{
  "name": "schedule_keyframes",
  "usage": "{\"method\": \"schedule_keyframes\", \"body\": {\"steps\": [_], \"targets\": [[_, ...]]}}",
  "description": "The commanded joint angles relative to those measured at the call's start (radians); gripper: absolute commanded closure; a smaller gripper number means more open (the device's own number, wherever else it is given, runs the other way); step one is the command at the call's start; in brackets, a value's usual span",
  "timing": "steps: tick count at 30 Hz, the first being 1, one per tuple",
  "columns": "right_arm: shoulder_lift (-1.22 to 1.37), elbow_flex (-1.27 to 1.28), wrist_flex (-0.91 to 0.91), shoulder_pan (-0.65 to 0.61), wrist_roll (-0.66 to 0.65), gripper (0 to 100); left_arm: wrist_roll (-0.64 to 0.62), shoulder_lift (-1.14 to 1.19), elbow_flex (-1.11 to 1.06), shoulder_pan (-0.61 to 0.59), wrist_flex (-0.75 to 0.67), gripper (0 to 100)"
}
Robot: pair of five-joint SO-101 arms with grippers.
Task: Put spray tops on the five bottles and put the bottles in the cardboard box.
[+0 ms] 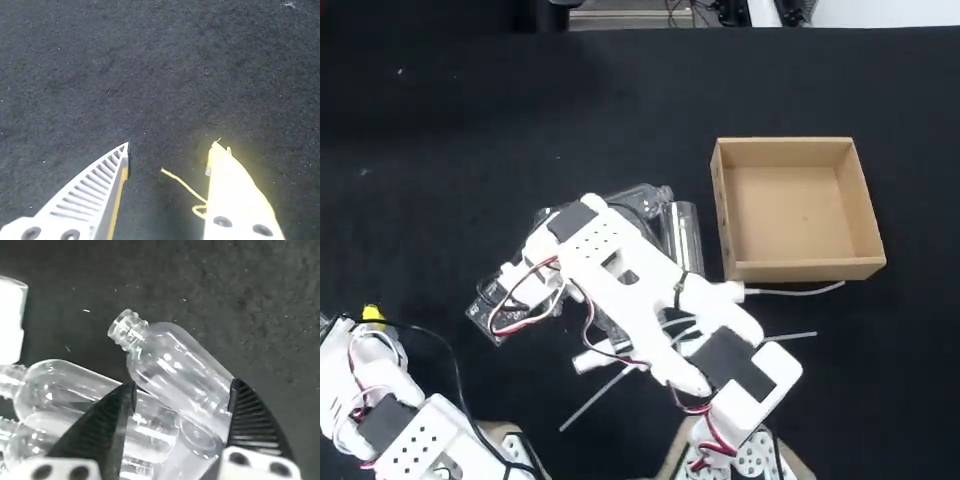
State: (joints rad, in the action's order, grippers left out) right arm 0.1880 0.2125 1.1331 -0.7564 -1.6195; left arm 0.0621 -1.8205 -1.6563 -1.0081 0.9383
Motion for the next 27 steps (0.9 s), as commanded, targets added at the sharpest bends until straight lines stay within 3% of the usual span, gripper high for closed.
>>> {"method": "schedule_keyframes", "body": {"steps": [1,12,16,21,27], "targets": [[0.03,-0.027,-0.061,0.006,-0.008,73.0,-0.006,-0.006,0.021,-0.015,-0.011,76],[0.125,-0.028,-0.098,0.0,0.002,73.0,-0.006,-0.006,0.021,-0.013,-0.011,76],[0.163,-0.028,-0.25,0.0,0.155,79.0,-0.006,-0.006,0.022,-0.013,-0.011,76],[0.168,-0.031,-0.436,-0.002,0.402,98.3,-0.006,-0.006,0.022,-0.016,-0.011,76],[0.091,-0.16,-0.45,0.006,0.66,98.8,-0.006,-0.006,0.022,-0.018,-0.011,76]]}}
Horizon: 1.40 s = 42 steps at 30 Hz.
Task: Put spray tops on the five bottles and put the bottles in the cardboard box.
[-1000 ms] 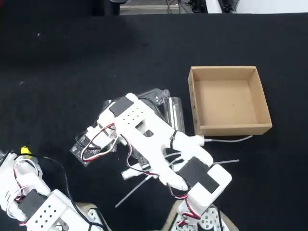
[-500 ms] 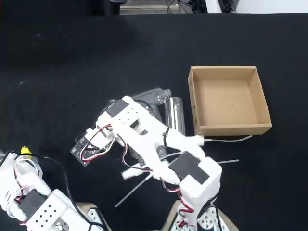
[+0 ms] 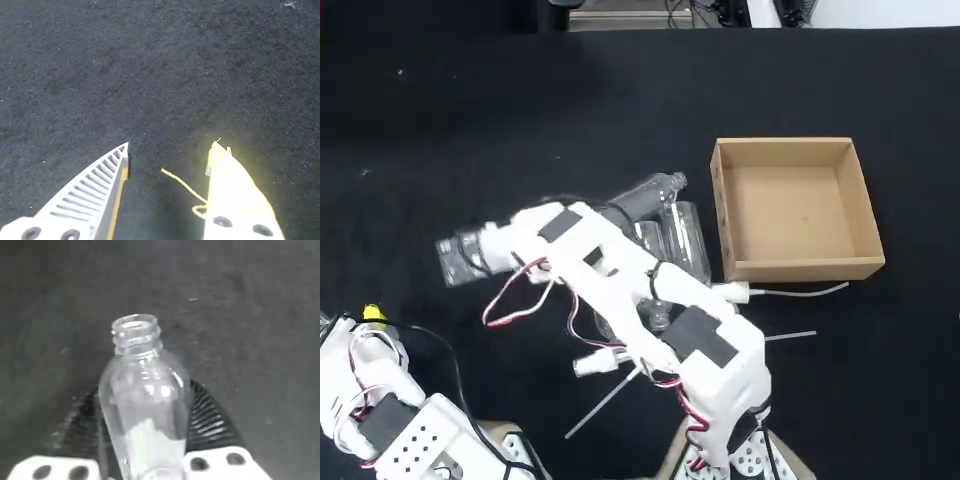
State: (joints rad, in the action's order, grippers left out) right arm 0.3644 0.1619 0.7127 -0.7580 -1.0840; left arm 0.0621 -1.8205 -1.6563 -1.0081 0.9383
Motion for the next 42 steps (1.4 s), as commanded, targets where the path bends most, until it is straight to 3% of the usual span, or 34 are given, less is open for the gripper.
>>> {"method": "schedule_keyframes", "body": {"steps": [1,7,13,18,25,29,32,38,42], "targets": [[-0.111,-0.133,-0.029,0.009,0.186,98.8,-0.006,-0.006,0.022,-0.018,-0.011,76],[-0.328,-0.225,0.199,0.064,0.528,98.8,-0.006,-0.006,0.019,-0.013,-0.011,76],[-0.437,-0.246,0.446,0.192,0.677,98.8,-0.006,-0.006,0.018,-0.012,-0.011,76],[-0.509,-0.28,0.617,0.411,0.812,98.7,-0.006,-0.006,0.018,-0.012,-0.011,76],[-0.624,-0.275,0.779,0.792,0.769,98.7,-0.006,-0.006,0.016,-0.008,-0.009,76],[-0.68,-0.209,0.799,1.036,0.766,98.7,-0.005,-0.006,0.018,0.027,0.015,76],[-0.702,-0.094,0.792,1.203,0.69,98.7,-0.005,-0.006,0.022,0.047,0.04,76],[-0.673,0.229,0.542,1.59,0.497,98.7,-0.005,-0.006,0.022,0.048,0.04,76],[-0.636,0.415,0.374,1.723,0.394,98.7,-0.005,-0.006,0.022,0.05,0.037,76]]}}
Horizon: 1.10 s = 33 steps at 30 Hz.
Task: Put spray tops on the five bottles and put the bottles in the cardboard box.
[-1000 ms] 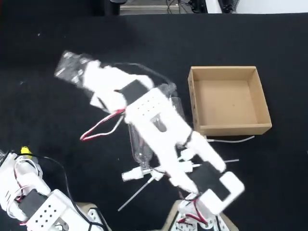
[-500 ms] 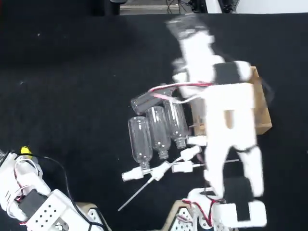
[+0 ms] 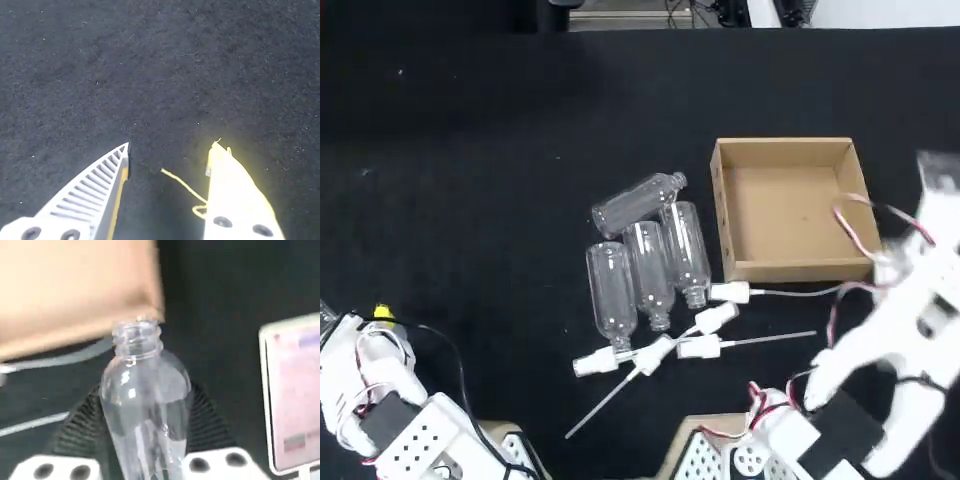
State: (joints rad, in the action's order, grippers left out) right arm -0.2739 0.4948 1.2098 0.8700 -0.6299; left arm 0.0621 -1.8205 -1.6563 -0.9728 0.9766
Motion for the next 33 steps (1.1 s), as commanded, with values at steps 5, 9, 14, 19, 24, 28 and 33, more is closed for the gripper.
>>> {"method": "schedule_keyframes", "body": {"steps": [5,9,14,19,24,28,33], "targets": [[0.048,0.186,-0.222,0.144,-0.069,98.3,-0.005,-0.006,0.022,0.015,0.0,76],[0.117,0.225,-0.258,0.137,-0.072,93.4,-0.005,-0.006,0.022,0.008,0.0,76],[0.213,0.171,-0.252,0.135,-0.074,81.0,-0.005,-0.006,0.022,0.007,0.0,76],[0.236,0.099,-0.166,0.135,-0.11,77.2,-0.005,-0.006,0.022,0.013,0.0,76],[0.243,-0.03,0.028,0.138,-0.169,73.4,-0.005,-0.006,0.022,0.013,0.0,76],[0.245,-0.03,0.046,0.147,-0.203,73.6,-0.005,-0.006,0.022,0.008,0.0,76],[0.245,0.059,-0.002,0.175,-0.279,73.6,-0.005,-0.006,0.022,0.007,0.002,76]]}}
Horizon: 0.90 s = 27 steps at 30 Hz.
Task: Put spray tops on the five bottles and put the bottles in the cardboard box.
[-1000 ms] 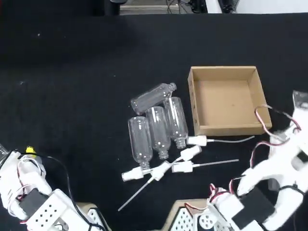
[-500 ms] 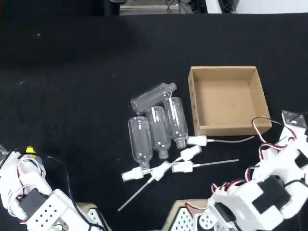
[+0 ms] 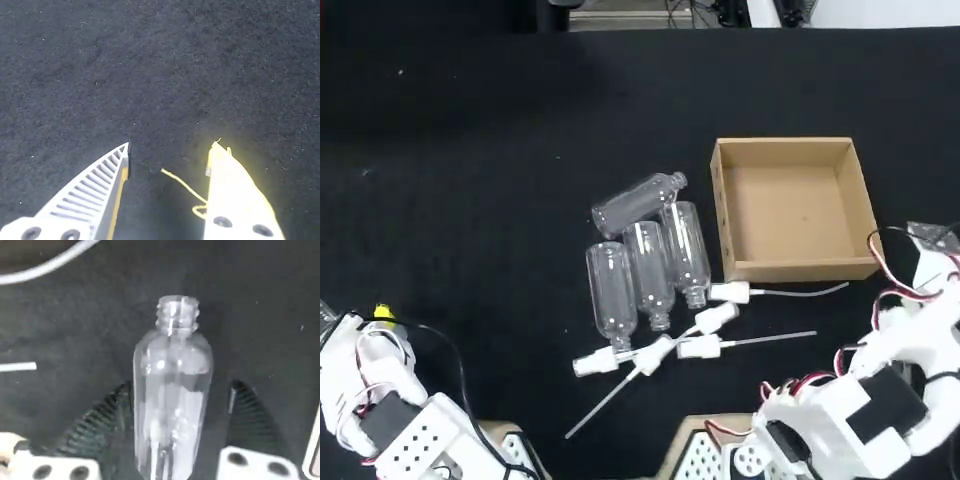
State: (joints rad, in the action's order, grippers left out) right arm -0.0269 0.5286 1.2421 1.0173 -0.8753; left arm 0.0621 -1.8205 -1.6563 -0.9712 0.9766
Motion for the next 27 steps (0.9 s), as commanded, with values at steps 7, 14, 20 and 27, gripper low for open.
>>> {"method": "schedule_keyframes", "body": {"steps": [7,14,20,27], "targets": [[-0.002,0.151,-0.221,0.061,-0.043,73.7,-0.005,-0.006,0.021,0.013,0.002,76],[-0.015,0.188,-0.218,0.061,-0.074,97.2,0.041,-0.006,0.068,0.022,0.003,76],[-0.142,0.076,-0.034,0.06,-0.071,98.8,0.166,-0.005,0.17,0.286,0.061,76],[-0.348,0.058,0.04,0.054,0.003,98.8,0.284,-0.002,0.426,0.753,0.334,76]]}}
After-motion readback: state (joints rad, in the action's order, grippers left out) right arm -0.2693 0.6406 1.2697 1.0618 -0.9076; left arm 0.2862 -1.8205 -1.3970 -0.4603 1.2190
